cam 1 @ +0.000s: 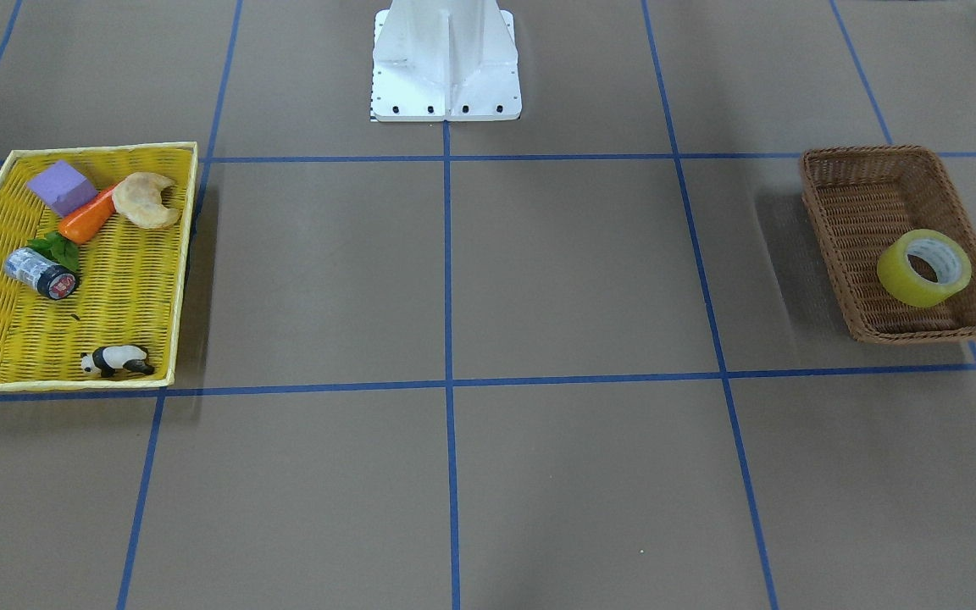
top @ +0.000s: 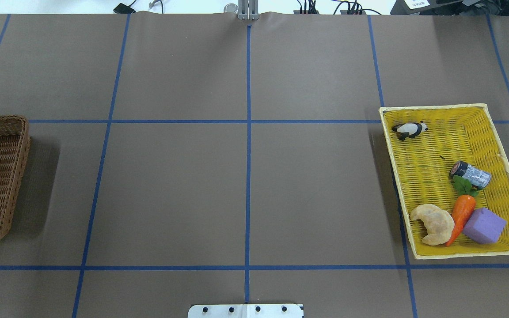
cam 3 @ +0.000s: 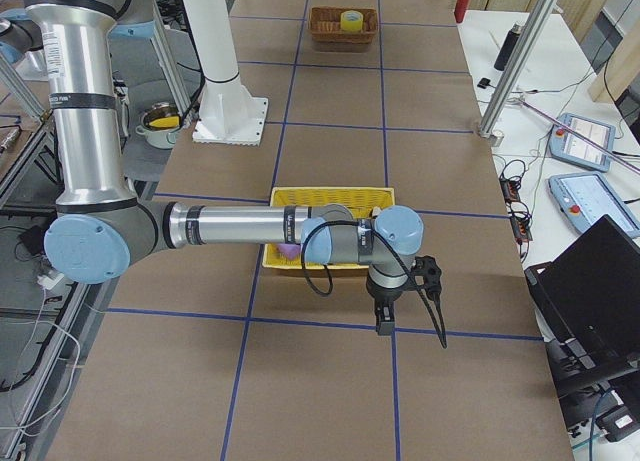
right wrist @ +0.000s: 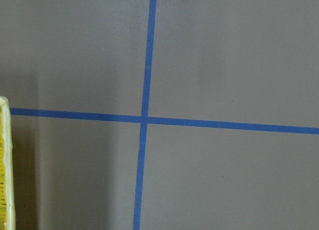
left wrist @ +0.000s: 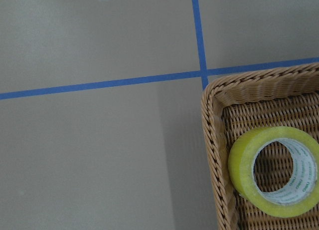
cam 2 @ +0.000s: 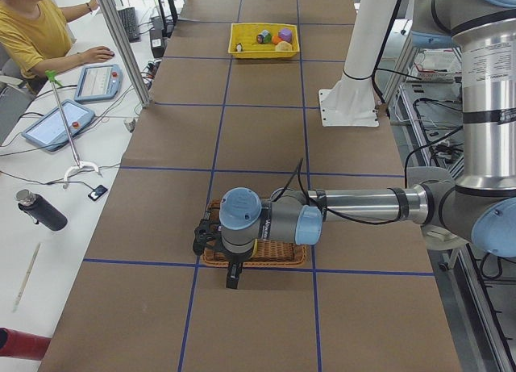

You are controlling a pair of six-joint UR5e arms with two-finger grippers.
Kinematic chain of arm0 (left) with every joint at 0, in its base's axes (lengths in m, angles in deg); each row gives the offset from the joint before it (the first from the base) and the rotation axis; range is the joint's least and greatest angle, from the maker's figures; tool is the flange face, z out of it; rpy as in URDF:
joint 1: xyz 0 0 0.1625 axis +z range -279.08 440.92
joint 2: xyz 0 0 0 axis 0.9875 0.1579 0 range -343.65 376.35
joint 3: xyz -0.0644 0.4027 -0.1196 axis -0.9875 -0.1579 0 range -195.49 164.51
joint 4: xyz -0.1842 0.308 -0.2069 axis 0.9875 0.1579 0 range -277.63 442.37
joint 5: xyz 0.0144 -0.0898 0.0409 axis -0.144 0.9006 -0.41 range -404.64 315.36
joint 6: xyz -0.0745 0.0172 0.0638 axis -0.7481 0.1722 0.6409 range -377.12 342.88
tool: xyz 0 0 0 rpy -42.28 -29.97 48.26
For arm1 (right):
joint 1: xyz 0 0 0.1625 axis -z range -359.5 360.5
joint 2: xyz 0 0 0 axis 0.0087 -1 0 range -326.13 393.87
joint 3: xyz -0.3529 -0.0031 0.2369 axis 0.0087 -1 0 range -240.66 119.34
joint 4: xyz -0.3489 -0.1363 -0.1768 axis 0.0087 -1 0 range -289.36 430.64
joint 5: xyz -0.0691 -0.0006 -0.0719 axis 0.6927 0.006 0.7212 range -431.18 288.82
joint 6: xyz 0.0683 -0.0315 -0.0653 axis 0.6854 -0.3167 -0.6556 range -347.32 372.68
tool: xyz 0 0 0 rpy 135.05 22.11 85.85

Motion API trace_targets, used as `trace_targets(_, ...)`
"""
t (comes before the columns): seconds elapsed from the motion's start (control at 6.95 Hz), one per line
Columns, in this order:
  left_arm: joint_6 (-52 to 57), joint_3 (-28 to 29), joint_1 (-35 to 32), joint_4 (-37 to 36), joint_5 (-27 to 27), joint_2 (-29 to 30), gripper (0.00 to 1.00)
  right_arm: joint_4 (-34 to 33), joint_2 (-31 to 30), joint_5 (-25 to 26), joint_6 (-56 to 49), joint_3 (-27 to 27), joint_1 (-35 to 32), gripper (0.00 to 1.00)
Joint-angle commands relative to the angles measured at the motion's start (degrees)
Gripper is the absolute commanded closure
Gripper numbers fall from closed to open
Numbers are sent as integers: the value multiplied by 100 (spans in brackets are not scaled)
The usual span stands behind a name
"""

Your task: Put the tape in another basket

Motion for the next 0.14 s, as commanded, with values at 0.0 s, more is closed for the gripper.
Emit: trace_targets(0.0, -9, -5, 1, 0, -8, -5, 2, 0, -9, 0, 1, -5, 0, 0)
